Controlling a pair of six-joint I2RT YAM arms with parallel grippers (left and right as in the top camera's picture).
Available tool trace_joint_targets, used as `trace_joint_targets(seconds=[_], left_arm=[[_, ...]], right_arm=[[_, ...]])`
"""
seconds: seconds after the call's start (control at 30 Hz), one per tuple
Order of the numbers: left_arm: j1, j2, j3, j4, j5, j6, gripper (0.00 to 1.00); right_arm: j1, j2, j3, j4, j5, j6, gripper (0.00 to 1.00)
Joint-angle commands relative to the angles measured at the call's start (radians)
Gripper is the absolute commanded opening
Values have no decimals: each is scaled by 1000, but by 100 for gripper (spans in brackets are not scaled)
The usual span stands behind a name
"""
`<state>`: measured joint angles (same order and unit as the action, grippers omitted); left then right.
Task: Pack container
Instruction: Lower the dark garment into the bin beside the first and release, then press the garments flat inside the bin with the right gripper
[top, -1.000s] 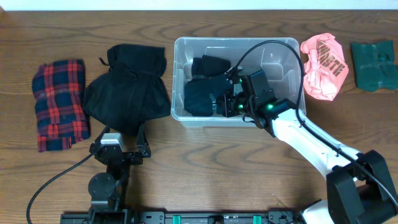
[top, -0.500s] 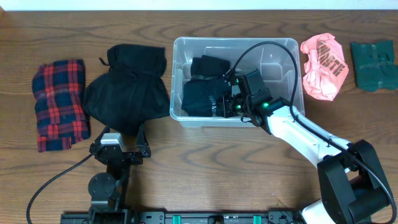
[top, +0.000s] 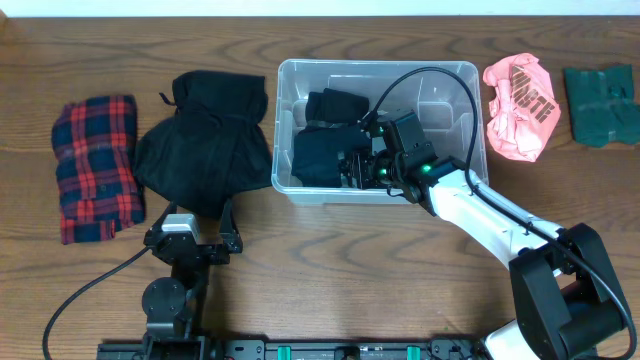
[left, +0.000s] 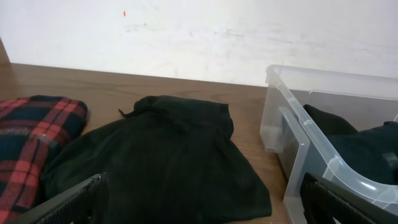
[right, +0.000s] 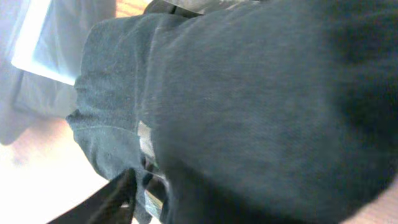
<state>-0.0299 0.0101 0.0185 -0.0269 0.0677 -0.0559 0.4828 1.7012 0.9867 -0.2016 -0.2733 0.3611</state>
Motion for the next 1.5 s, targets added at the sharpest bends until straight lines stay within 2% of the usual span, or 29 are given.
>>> trace_joint_targets(seconds=[0.0,0.1,0.27,0.43,0.63,0.83,0.9,0.97,1.0,1.03,1.07,1.1,1.47], left_arm=[[-4,-4,-14,-37,7,2,98],[-4,-4,-14,-37,7,2,98],[-4,-4,-14,-37,7,2,98],[-4,-4,-14,-37,7,2,98],[-4,-4,-14,-37,7,2,98],[-4,-4,-14,-37,7,2,98],[-4,-4,-14,-37,7,2,98],[-4,-4,-14,-37,7,2,98],[-4,-4,-14,-37,7,2,98],[-4,-4,-14,-37,7,2,98],[-4,-4,-14,-37,7,2,98],[-4,-4,-14,-37,7,2,98],[-4,-4,-14,-37,7,2,98]], right_arm=[[9,14,21,-2,-11,-3,67],[6,13,21,-11,-11,-11,77],[-26,-3,26,-37,-10,-56,85],[-51,-11,75,-143,19,-134,87],[-50,-11,210,-333,164,-269,95],[-50,-11,304,-378,211,-291,95],[-50,-11,316,-366,211,-291,86],[-50,-11,316,-339,215,-292,63],[-50,-10,315,-323,214,-291,43],[-50,-8,316,-312,214,-291,30],[-50,-6,316,-297,214,-291,19],[-50,-5,315,-284,214,-292,12],[-31,95,315,-118,214,-292,1]])
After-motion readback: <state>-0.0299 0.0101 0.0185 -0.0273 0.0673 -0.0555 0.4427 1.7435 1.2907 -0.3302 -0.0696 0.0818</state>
